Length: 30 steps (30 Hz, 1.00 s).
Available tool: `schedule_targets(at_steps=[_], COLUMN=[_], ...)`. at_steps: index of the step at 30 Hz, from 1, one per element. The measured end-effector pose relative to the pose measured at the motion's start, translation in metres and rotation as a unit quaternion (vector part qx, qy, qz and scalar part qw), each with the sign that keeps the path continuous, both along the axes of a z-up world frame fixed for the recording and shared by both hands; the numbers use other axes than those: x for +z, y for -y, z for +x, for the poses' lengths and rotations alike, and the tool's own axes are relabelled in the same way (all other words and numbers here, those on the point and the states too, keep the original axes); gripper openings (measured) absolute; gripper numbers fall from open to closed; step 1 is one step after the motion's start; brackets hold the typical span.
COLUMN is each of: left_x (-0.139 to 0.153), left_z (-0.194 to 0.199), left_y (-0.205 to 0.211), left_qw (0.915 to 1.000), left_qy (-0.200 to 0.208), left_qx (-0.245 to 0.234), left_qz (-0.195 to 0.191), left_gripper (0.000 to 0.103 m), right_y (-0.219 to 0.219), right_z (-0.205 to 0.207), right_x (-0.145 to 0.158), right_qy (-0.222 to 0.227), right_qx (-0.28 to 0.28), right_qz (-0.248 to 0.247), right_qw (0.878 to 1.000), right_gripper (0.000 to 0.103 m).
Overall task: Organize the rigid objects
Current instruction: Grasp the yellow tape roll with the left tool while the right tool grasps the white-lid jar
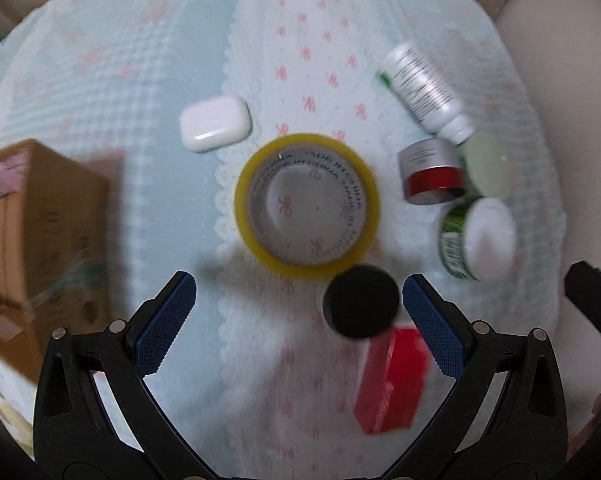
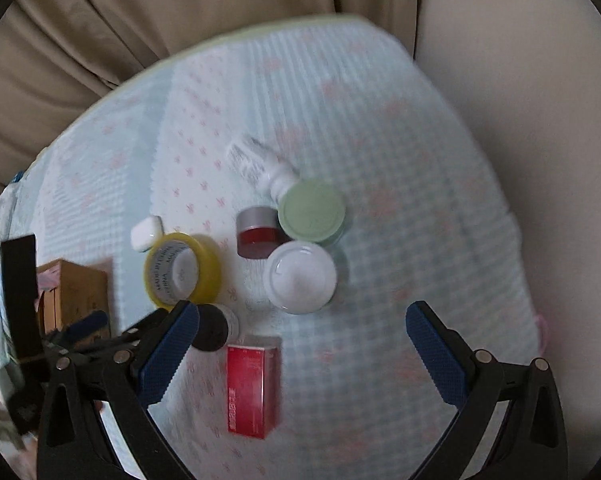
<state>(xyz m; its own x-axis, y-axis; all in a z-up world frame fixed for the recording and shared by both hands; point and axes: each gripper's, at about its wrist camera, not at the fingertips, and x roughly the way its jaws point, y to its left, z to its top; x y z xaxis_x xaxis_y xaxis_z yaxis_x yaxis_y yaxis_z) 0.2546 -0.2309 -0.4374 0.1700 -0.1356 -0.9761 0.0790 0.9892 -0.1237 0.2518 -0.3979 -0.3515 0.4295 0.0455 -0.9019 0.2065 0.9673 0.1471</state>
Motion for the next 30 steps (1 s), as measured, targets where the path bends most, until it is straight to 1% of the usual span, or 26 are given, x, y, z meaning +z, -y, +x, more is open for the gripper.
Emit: schedule_targets(at_steps=[4,6,9,12,16,18,19,20,21,22,23,26,30], left_x=[-0.029,-0.038,-0.050,-0.055,-0.054,-0.053,-0.053,-0.055,-0.055,-0.054,-0.057,-0.056,-0.053], left_z=[0.012,0.017,0.023,0.028,0.032,0.034,0.034,0.037,0.036,0.035,0.042,0.044,0.045], left_y=[0.006,0.009,0.016,0.021,0.024,0.025,0.026,0.029,0.030,0.030,0.029,0.031,0.025], left_qw=[0.9998,0.9998,0.9995,0.9991,0.9983,0.9978,0.9976,0.9975,0.9977,0.9977,0.9976,0.9976,0.9977], left_qy=[-0.012,-0.013,-0.016,-0.010,0.006,0.009,0.007,0.007,0.009,0.010,0.010,0.009,0.015], left_qx=[-0.004,-0.006,-0.017,-0.024,-0.032,-0.038,-0.043,-0.044,-0.043,-0.044,-0.044,-0.043,-0.042], left_qz=[0.014,0.016,0.022,0.034,0.048,0.054,0.054,0.054,0.052,0.051,0.052,0.053,0.051], left_gripper=[0.103,0.103,0.103,0.103,0.102,0.096,0.096,0.096,0.096,0.096,0.096,0.096,0.096], right_y=[0.003,0.004,0.003,0.001,0.003,0.006,0.007,0.008,0.009,0.009,0.007,0.003,0.001], right_z=[0.025,0.037,0.049,0.056,0.062,0.064,0.065,0.066,0.066,0.069,0.073,0.075,0.075], right_x=[-0.043,-0.064,-0.084,-0.097,-0.108,-0.113,-0.115,-0.116,-0.119,-0.121,-0.123,-0.124,-0.124], right_qy=[-0.054,-0.078,-0.098,-0.112,-0.122,-0.128,-0.130,-0.134,-0.140,-0.140,-0.139,-0.141,-0.138], right_qx=[-0.022,-0.032,-0.041,-0.048,-0.065,-0.074,-0.077,-0.077,-0.076,-0.073,-0.072,-0.070,-0.077], right_qz=[0.019,0.032,0.042,0.039,0.035,0.034,0.035,0.036,0.038,0.048,0.057,0.046,0.053], right_qw=[0.998,0.996,0.993,0.992,0.990,0.988,0.988,0.987,0.986,0.986,0.986,0.986,0.986], right_gripper=[0.103,0.103,0.103,0.103,0.103,0.102,0.098,0.086,0.077,0.073,0.071,0.071,0.070])
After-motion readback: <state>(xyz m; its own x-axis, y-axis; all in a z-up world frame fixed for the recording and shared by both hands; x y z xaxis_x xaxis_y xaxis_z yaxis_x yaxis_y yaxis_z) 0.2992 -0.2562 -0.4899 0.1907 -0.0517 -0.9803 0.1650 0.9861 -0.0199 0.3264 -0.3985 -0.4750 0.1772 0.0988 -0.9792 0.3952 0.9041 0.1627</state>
